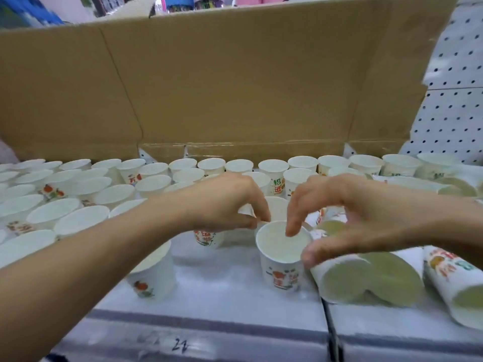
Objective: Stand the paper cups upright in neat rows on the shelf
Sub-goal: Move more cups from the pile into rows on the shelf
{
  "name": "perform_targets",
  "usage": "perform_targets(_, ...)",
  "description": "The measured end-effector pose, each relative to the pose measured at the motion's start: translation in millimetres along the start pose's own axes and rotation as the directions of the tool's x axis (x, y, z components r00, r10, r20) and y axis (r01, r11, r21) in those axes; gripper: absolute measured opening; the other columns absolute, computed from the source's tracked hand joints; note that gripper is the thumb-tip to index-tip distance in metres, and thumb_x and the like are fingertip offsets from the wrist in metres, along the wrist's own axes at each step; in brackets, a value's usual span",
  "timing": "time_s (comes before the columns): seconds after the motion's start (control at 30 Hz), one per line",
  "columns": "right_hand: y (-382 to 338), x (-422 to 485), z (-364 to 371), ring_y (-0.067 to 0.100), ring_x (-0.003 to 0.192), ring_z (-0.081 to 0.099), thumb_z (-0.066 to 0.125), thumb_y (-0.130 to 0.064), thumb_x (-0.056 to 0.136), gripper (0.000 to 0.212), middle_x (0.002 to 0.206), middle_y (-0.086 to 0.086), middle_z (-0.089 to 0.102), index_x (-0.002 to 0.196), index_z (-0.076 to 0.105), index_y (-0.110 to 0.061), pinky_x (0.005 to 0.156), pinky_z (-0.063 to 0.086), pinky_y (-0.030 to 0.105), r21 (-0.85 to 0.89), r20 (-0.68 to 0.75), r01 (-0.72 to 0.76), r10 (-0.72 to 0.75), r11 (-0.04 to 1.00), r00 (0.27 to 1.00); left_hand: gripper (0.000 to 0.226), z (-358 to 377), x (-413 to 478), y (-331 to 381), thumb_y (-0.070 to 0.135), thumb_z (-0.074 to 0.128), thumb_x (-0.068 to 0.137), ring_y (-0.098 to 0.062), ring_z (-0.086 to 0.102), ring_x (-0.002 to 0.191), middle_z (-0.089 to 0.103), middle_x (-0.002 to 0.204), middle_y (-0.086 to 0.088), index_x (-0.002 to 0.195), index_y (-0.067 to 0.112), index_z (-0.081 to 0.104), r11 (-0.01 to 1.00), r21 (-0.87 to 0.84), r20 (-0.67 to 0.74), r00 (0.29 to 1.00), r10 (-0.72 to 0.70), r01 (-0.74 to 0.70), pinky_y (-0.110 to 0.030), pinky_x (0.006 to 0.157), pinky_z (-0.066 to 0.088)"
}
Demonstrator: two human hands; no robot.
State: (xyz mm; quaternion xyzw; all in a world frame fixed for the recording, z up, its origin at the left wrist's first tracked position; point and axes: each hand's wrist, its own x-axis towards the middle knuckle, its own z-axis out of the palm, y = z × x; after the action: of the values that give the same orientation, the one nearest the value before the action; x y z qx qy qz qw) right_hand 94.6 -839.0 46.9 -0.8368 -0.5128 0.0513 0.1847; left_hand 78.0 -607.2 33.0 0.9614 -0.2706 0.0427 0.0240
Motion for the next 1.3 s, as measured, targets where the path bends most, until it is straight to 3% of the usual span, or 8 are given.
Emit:
perform_targets(0.17, -17.2, -1.9, 28.6, -0.001, 0.089, 0.041, 0.056, -0.061, 0.08, 0.024, 0.09, -0.023, 0.055, 0.089, 0.062, -0.039, 0.078, 0.038, 0.025, -0.388, -0.024, 0.158, -0.181, 0.908, 0.983, 0.013, 1.5, -9.4, 12.4, 0.026, 0.071, 0.084, -0.006, 0.063, 0.084, 0.072, 0.089, 0.015, 0.095, 0.032, 0.076, 0.998, -0.013, -0.075, 0.995, -0.062, 0.062, -0.033, 0.079, 0.05)
perform_targets(0.27, -16.5, -4.2, 33.7, 0.002, 0.083, 0.042, 0.06, -0.047, 0.085, 0.013, 0.083, -0.02, 0.057, 0.083, 0.064, -0.034, 0.073, 0.04, 0.026, -0.392, -0.07, 0.125, -0.165, 0.912, 0.984, 0.014, 1.3, -29.0, 15.1, 0.027, 0.071, 0.084, 0.0, 0.062, 0.076, 0.073, 0.085, 0.019, 0.095, 0.033, 0.076, 0.996, -0.017, -0.103, 0.991, -0.083, 0.082, -0.026, 0.076, 0.05)
perform_targets(0.5, -17.7, 5.1, 42.1, 0.003, 0.077, 0.045, 0.059, -0.043, 0.086, 0.013, 0.075, -0.018, 0.055, 0.081, 0.064, -0.033, 0.063, 0.039, 0.023, -0.434, -0.187, 0.033, -0.126, 0.9, 0.974, 0.015, 1.2, -76.9, 10.7, 0.03, 0.07, 0.085, 0.01, 0.05, 0.066, 0.07, 0.082, 0.02, 0.098, 0.036, 0.075, 0.988, 0.017, -0.131, 0.98, -0.149, 0.152, 0.0, 0.062, 0.033)
perform_targets(0.83, -26.6, 51.2, 51.5, 0.013, 0.096, 0.049, 0.056, -0.031, 0.093, 0.014, 0.097, -0.008, 0.061, 0.101, 0.068, -0.029, 0.073, 0.045, 0.033, -0.41, -0.241, -0.125, 0.025, 0.903, 0.97, 0.015, -6.4, -102.7, -0.3, 0.032, 0.068, 0.086, 0.004, 0.053, 0.071, 0.072, 0.089, 0.019, 0.1, 0.036, 0.074, 0.983, 0.07, -0.091, 0.982, -0.164, 0.171, 0.0, 0.069, 0.03)
perform_targets(0.97, -31.3, 49.6, 49.0, 0.007, 0.09, 0.047, 0.06, -0.033, 0.091, 0.021, 0.108, -0.011, 0.058, 0.111, 0.065, -0.035, 0.077, 0.046, 0.033, -0.374, -0.251, -0.154, 0.06, 0.915, 0.966, 0.015, -3.2, -109.3, -1.9, 0.034, 0.068, 0.086, 0.002, 0.057, 0.077, 0.071, 0.089, 0.021, 0.1, 0.037, 0.073, 0.975, 0.116, -0.121, 0.977, -0.175, 0.189, -0.021, 0.082, 0.034)
perform_targets(1.1, -26.6, 12.1, 28.4, 0.008, 0.083, 0.056, 0.063, -0.032, 0.088, 0.023, 0.102, -0.012, 0.06, 0.11, 0.067, -0.034, 0.076, 0.047, 0.034, -0.192, -0.41, -0.221, 0.126, 0.956, 0.903, 0.015, -2.4, -113.0, -1.1, 0.034, 0.065, 0.088, -0.004, 0.059, 0.089, 0.07, 0.096, 0.022, 0.101, 0.039, 0.072, 0.961, 0.187, -0.141, 0.974, -0.178, 0.203, -0.027, 0.083, 0.028)
perform_targets(1.23, -14.1, -38.2, 14.4, -0.005, 0.072, 0.056, 0.068, -0.031, 0.083, 0.016, 0.086, -0.018, 0.06, 0.099, 0.072, -0.03, 0.064, 0.037, 0.007, -0.104, -0.479, -0.276, 0.195, 0.956, 0.856, 0.019, -5.8, -116.0, -2.2, 0.031, 0.063, 0.089, -0.005, 0.054, 0.103, 0.066, 0.109, 0.02, 0.105, 0.041, 0.068, 0.951, 0.201, -0.104, 0.97, -0.218, 0.235, -0.026, 0.092, 0.026)
perform_targets(1.3, -9.9, -59.0, 13.6, -0.005, 0.073, 0.056, 0.068, -0.034, 0.081, 0.015, 0.085, -0.021, 0.062, 0.095, 0.073, -0.031, 0.063, 0.037, 0.007, -0.08, -0.497, -0.303, 0.225, 0.95, 0.838, 0.023, -9.4, -117.8, -0.2, 0.033, 0.065, 0.087, -0.002, 0.053, 0.108, 0.064, 0.113, 0.022, 0.108, 0.042, 0.066, 0.961, 0.158, -0.106, 0.972, -0.211, 0.226, -0.029, 0.098, 0.029)
